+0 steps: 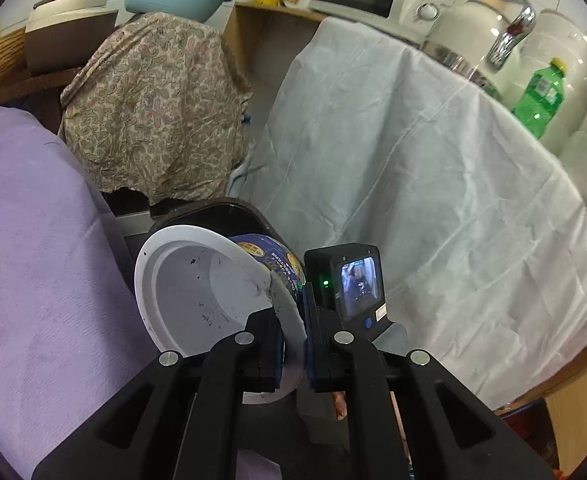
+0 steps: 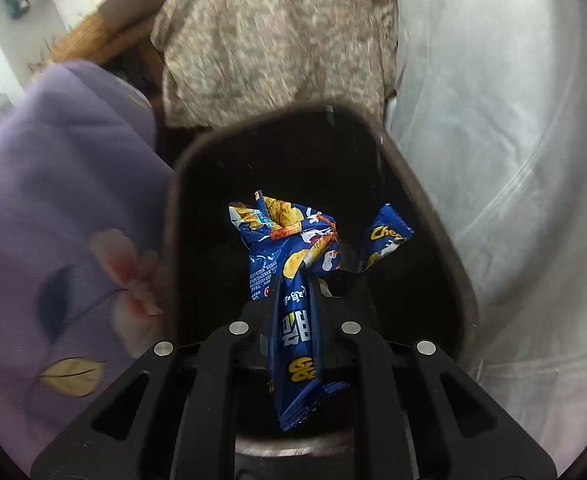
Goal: Collect trash
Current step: 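Carry the snack bag and yogurt cup to the black bin and release both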
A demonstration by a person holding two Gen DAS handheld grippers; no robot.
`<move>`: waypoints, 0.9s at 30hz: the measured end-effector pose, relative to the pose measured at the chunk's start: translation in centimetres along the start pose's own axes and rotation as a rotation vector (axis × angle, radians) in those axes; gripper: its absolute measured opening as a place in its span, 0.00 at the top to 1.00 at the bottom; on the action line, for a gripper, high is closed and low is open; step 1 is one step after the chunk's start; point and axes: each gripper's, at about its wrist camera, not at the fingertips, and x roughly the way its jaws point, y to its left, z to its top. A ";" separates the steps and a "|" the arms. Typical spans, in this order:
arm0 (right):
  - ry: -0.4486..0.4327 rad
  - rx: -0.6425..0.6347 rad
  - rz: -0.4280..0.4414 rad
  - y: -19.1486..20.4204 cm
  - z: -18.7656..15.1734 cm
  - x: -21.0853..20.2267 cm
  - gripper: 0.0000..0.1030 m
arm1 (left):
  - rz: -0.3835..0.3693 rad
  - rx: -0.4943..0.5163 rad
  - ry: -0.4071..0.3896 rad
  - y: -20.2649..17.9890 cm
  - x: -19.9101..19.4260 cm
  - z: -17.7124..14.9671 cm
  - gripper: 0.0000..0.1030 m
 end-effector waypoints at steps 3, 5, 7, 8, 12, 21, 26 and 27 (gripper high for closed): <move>0.040 0.005 0.002 -0.4 -0.1 2.1 0.84 | 0.023 0.009 0.021 0.0 1.5 0.3 0.91; 0.046 0.001 -0.003 -0.3 0.0 3.3 0.66 | 0.033 0.008 0.040 0.0 2.6 0.4 0.91; 0.028 -0.001 -0.023 -0.3 -0.6 3.4 0.47 | 0.044 0.014 0.053 -0.1 3.4 0.5 0.91; 0.012 -0.001 -0.025 -0.5 -0.9 3.3 0.39 | 0.045 0.014 0.059 -0.1 3.8 0.5 0.91; -0.032 0.014 -0.024 -1.2 -1.8 1.8 0.33 | 0.045 0.003 0.092 -0.1 5.7 0.7 0.91; -0.134 0.039 -0.055 -3.8 -4.3 -3.4 0.26 | 0.096 -0.002 0.203 0.2 11.7 1.6 0.91; -0.189 -0.004 -0.130 -4.4 -5.8 -6.5 0.23 | 0.127 -0.004 0.278 0.3 14.9 1.7 0.91; -0.193 -0.012 -0.143 -4.5 -6.0 -6.8 0.22 | 0.136 0.010 0.287 0.2 15.3 1.7 0.91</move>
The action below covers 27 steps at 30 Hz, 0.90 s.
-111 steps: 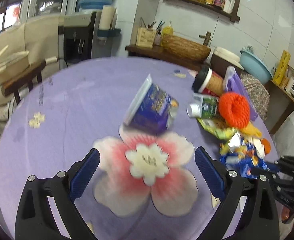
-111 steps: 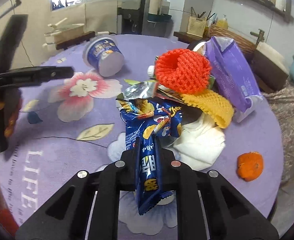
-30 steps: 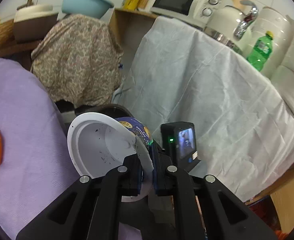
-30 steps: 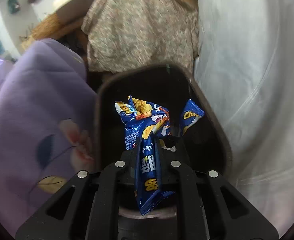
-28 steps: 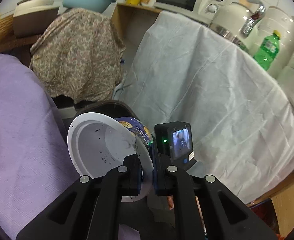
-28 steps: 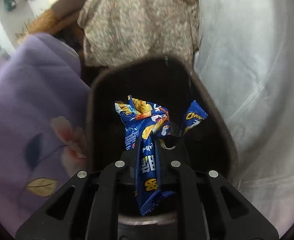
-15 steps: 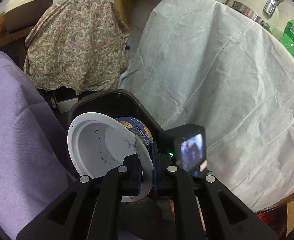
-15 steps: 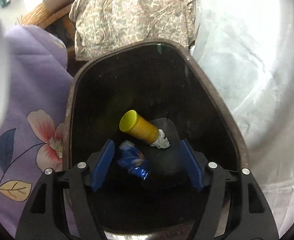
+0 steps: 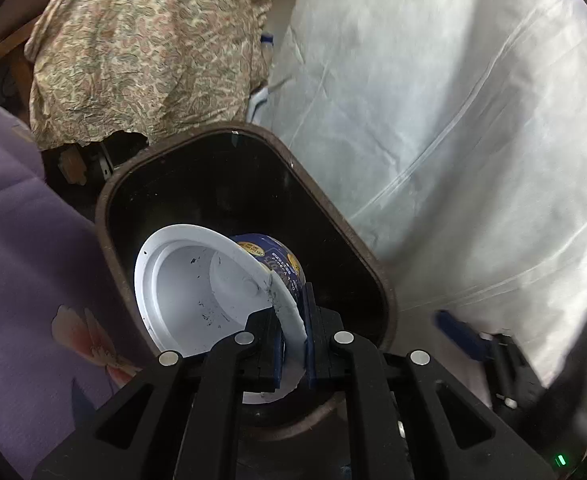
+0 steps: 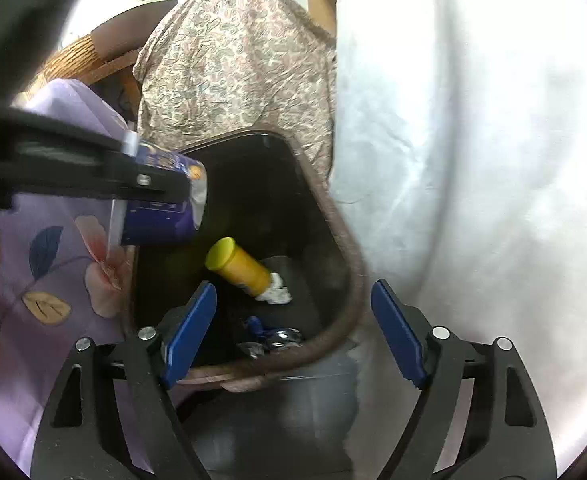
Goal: Collect trash
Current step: 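Carry the snack bag and yogurt cup to the black bin and release both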
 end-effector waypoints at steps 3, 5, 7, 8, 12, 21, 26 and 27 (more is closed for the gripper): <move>-0.007 -0.011 -0.020 -0.4 -0.7 -1.0 0.22 | 0.015 0.036 0.025 -0.7 1.2 0.1 0.91; -0.006 0.005 -0.011 -0.8 -1.1 -1.5 0.22 | 0.013 0.032 0.040 -0.7 1.9 0.2 0.91; -0.009 0.016 -0.010 -1.1 -1.5 -2.1 0.22 | 0.012 0.017 0.054 -0.4 2.7 0.5 0.91; -0.007 0.015 -0.011 -1.2 -1.6 -2.2 0.22 | 0.009 0.007 0.059 -0.4 3.0 0.6 0.91; -0.012 -0.009 -0.022 -0.5 -2.1 -3.0 0.22 | -0.007 -0.027 0.079 0.1 3.9 0.7 0.88; -0.047 -0.050 0.014 0.9 -1.8 -4.2 0.18 | -0.038 -0.061 -0.005 0.0 1.9 1.1 0.44; -0.047 -0.046 0.022 1.3 -1.5 -4.5 0.18 | -0.045 -0.020 -0.068 -0.4 -1.4 0.9 0.36; -0.048 -0.044 0.025 1.5 -1.5 -4.6 0.18 | -0.050 -0.006 -0.086 -0.4 -2.3 0.7 0.35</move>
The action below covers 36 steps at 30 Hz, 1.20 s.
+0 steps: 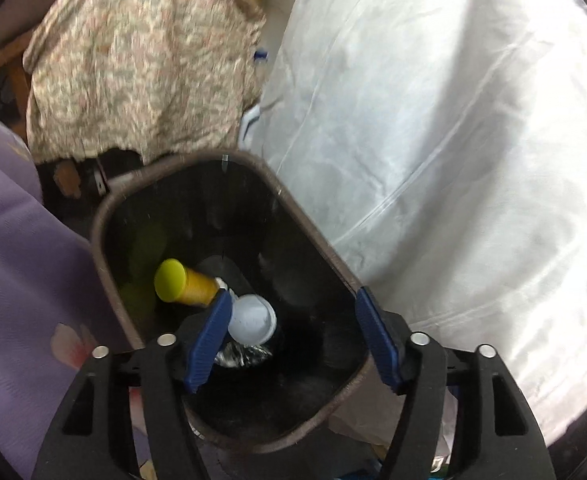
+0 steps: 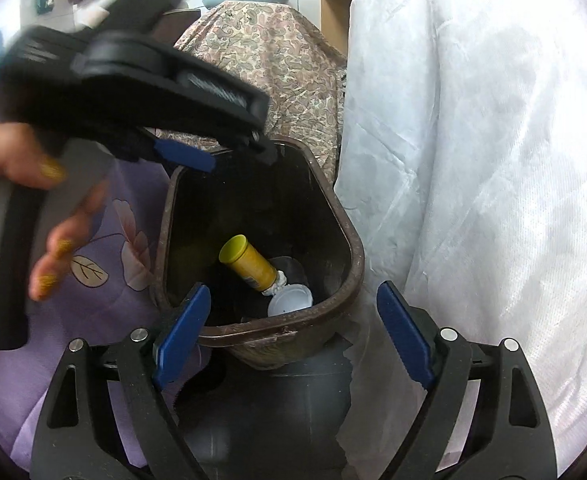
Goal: Collect trash
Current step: 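Carry the snack bag and yogurt cup to the black bin and release both, then grasp the orange mesh sleeve with the left tool while the right tool grasps the orange peel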
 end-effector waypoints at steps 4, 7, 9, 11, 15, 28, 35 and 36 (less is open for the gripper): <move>-0.005 -0.005 0.007 0.6 0.2 0.0 0.18 | -0.008 0.015 -0.045 0.1 -3.2 -0.6 0.31; -0.009 -0.015 0.024 1.5 0.4 -0.3 0.18 | -0.021 0.019 -0.075 0.5 -6.0 -1.4 0.31; -0.018 -0.033 0.031 2.4 0.6 -0.6 0.18 | -0.016 0.040 -0.111 0.6 -8.3 -2.2 0.30; -0.025 -0.050 0.048 3.4 1.0 -0.9 0.18 | -0.002 0.066 -0.166 0.6 -10.8 -3.2 0.25; -0.053 -0.066 0.101 5.5 2.2 -2.3 0.18 | 0.026 0.092 -0.271 1.6 -15.7 -5.7 0.20; -0.083 -0.168 0.359 15.1 5.7 -5.7 0.12 | 0.232 -0.178 -0.420 14.4 -27.6 -16.2 0.18; -0.069 -0.245 0.455 20.4 6.7 -6.4 0.12 | 0.416 -0.294 -0.458 21.1 -31.6 -18.2 0.18; -0.067 -0.255 0.463 21.0 6.9 -6.5 0.12 | 0.444 -0.292 -0.455 21.9 -31.8 -17.9 0.18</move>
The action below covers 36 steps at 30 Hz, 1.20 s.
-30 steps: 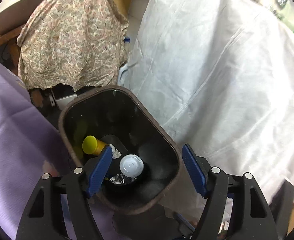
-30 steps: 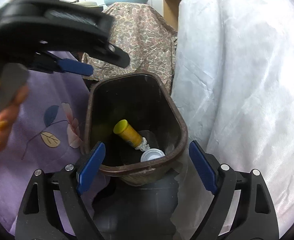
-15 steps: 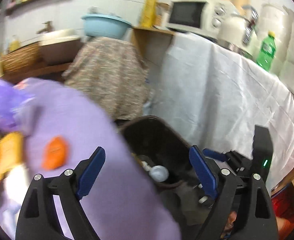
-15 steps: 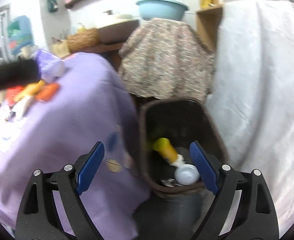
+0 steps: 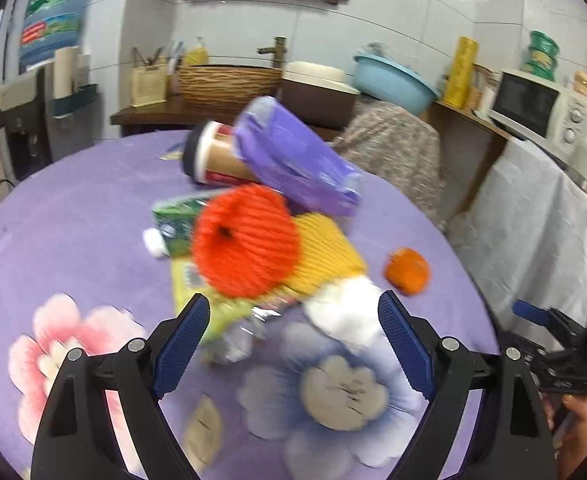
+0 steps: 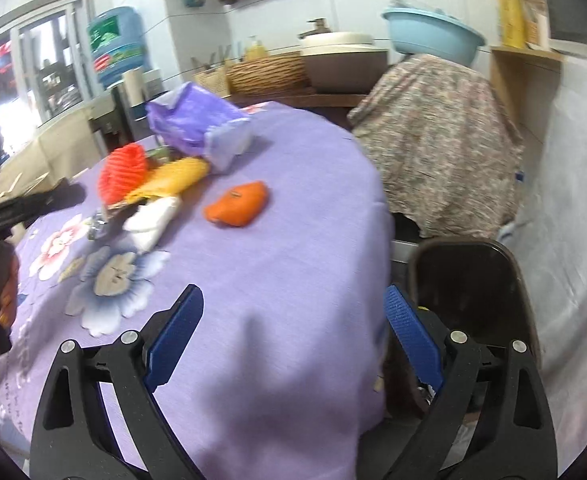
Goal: Collect trash
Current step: 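Grasp the orange mesh sleeve with the left tool while the right tool grasps the orange peel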
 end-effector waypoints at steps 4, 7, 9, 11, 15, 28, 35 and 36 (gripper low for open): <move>0.020 -0.035 0.030 2.0 1.7 0.8 0.12 | 0.082 0.037 -0.011 2.1 1.5 1.4 0.18; 0.049 -0.044 0.040 3.1 2.6 1.7 0.12 | 0.076 0.027 0.029 4.3 3.0 1.9 0.34; 0.057 -0.054 0.049 3.7 3.0 2.1 0.12 | 0.038 -0.004 0.084 5.3 4.2 2.2 0.45; 0.061 -0.067 0.049 4.1 3.1 2.3 0.12 | 0.025 -0.026 0.093 5.9 4.3 2.2 0.53; 0.071 -0.086 0.048 4.9 3.0 2.6 0.12 | -0.015 -0.064 0.103 6.2 4.7 2.2 0.77; 0.141 -0.035 0.081 5.1 5.5 5.9 0.12 | -0.045 -0.014 -0.031 3.3 -0.1 3.0 0.89; 0.236 0.019 0.044 4.5 7.0 10.5 0.18 | -0.056 0.038 -0.100 1.0 -2.4 3.5 0.89; 0.248 0.008 0.039 4.6 7.0 10.9 0.20 | -0.060 0.037 -0.106 0.9 -2.6 3.5 0.89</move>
